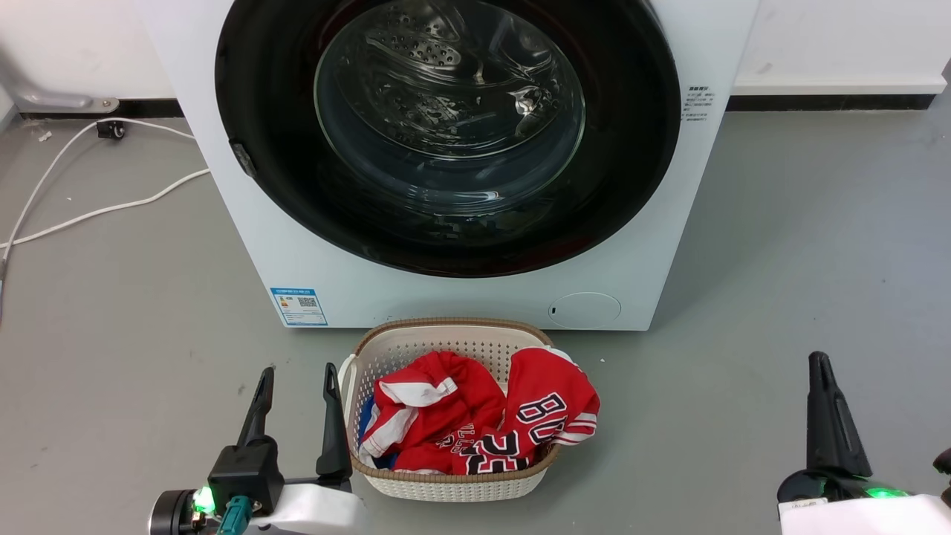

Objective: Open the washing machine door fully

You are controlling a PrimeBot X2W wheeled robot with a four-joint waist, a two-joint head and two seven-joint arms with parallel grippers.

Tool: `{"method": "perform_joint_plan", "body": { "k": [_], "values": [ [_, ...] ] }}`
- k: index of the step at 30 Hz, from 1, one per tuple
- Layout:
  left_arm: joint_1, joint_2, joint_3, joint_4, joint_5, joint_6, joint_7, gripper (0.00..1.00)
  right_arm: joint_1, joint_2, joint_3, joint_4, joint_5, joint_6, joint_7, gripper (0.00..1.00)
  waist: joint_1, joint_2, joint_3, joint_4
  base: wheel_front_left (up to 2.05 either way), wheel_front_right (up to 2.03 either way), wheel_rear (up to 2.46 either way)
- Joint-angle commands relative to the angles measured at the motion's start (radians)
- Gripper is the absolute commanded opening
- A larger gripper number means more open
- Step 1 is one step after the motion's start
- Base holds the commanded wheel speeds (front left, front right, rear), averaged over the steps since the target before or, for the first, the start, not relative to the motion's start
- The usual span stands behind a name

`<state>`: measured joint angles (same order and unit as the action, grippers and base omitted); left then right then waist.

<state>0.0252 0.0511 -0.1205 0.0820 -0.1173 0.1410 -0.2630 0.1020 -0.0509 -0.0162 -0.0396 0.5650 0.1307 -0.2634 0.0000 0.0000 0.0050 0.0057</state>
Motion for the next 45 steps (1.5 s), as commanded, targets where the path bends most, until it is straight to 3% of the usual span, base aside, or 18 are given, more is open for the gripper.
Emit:
{"method": "perform_joint_plan", "body": {
  "k": [1,5,6,15,22,31,45],
  "values": [
    [0.009,-0.001,0.001,0.001,-0.002,0.001,-0.003,1.00,-0.011,0.002,0.024,0.007,0.140,0.000,-0.002,0.00,0.0000,0.0000,0.000,0.000,0.00,0.00,0.00],
    [0.009,-0.001,0.002,-0.001,-0.004,0.000,-0.003,1.00,-0.019,0.001,0.066,0.027,0.415,0.000,-0.002,0.00,0.0000,0.0000,-0.001,-0.002,0.00,0.00,0.00],
    [0.009,-0.001,0.002,-0.001,-0.004,0.000,-0.003,1.00,-0.019,0.001,0.066,0.027,0.415,0.000,-0.002,0.00,0.0000,0.0000,-0.001,-0.002,0.00,0.00,0.00],
    [0.007,-0.001,0.001,0.000,-0.008,-0.002,-0.003,1.00,-0.018,0.001,0.095,0.007,0.895,0.000,0.001,0.00,0.0000,0.0000,0.003,-0.001,0.00,0.00,0.00],
    [0.011,-0.001,0.007,-0.003,-0.010,0.000,-0.003,1.00,0.019,0.001,0.032,-0.051,1.185,0.000,0.148,0.00,0.0000,0.0000,0.011,-0.005,0.00,0.00,0.00],
    [0.006,-0.001,0.008,-0.008,-0.006,-0.002,-0.003,1.00,0.044,0.001,-0.028,-0.048,1.216,0.000,0.277,0.00,0.0000,0.0000,0.019,-0.008,0.00,0.00,0.00],
    [-0.025,-0.001,0.009,-0.019,0.003,0.006,-0.003,1.00,-0.043,0.001,-0.064,-0.008,1.199,0.000,0.294,0.00,0.0000,0.0000,0.065,0.000,0.00,0.00,0.00]
  ]
}}
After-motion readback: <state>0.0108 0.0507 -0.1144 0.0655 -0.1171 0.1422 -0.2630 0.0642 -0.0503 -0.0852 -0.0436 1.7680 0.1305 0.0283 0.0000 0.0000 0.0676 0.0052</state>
